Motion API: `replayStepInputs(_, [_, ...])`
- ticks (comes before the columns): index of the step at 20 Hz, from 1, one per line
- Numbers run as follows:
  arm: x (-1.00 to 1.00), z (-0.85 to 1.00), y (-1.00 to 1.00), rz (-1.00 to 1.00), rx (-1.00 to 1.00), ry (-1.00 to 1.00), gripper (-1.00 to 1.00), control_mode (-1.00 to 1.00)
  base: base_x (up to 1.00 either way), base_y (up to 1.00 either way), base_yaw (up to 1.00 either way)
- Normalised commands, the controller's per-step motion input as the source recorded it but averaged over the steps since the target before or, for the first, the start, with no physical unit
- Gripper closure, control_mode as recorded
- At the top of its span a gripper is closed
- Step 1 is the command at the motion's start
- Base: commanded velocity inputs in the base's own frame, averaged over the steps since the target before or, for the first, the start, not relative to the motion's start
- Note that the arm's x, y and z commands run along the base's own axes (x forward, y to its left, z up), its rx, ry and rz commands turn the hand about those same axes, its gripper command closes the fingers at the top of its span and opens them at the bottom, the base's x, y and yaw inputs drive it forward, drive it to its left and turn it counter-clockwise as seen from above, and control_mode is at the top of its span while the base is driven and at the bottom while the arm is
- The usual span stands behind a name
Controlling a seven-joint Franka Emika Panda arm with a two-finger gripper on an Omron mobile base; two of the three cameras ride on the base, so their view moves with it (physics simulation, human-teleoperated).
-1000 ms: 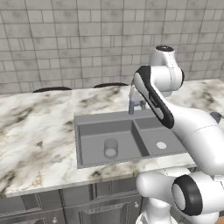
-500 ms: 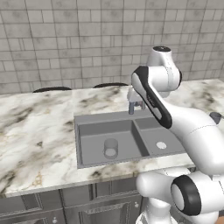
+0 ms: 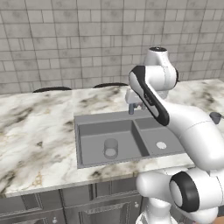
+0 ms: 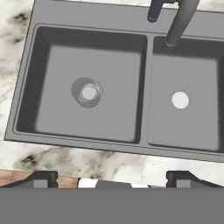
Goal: Move any existing items from the left basin to the right basin for drying. Then move the measuring cup from the counter to the left basin of the sink for washing.
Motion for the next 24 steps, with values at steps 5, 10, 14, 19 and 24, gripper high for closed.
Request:
replayStepInputs(5, [0.01, -0.16, 0.07, -0.03, 0.00, 0.01, -1.00, -1.00, 0.00, 0.00, 0.00])
replayStepInputs(10, [0.04, -0.34, 0.03, -0.07, -0.01, 0.00, -1.00, -1.00, 0.00, 0.00, 0.00])
replayStepInputs(14, [0.00, -0.43, 0.02, -0.07, -0.03, 0.00, -1.00, -1.00, 0.00, 0.00, 0.00])
replayStepInputs(19, [0.00, -0.37, 0.00, -0.06, -0.02, 0.00, -1.00, -1.00, 0.00, 0.00, 0.00])
replayStepInputs(24, [0.00, -0.29, 0.02, -0.06, 0.00, 0.00, -1.00, -1.00, 0.00, 0.00, 0.00])
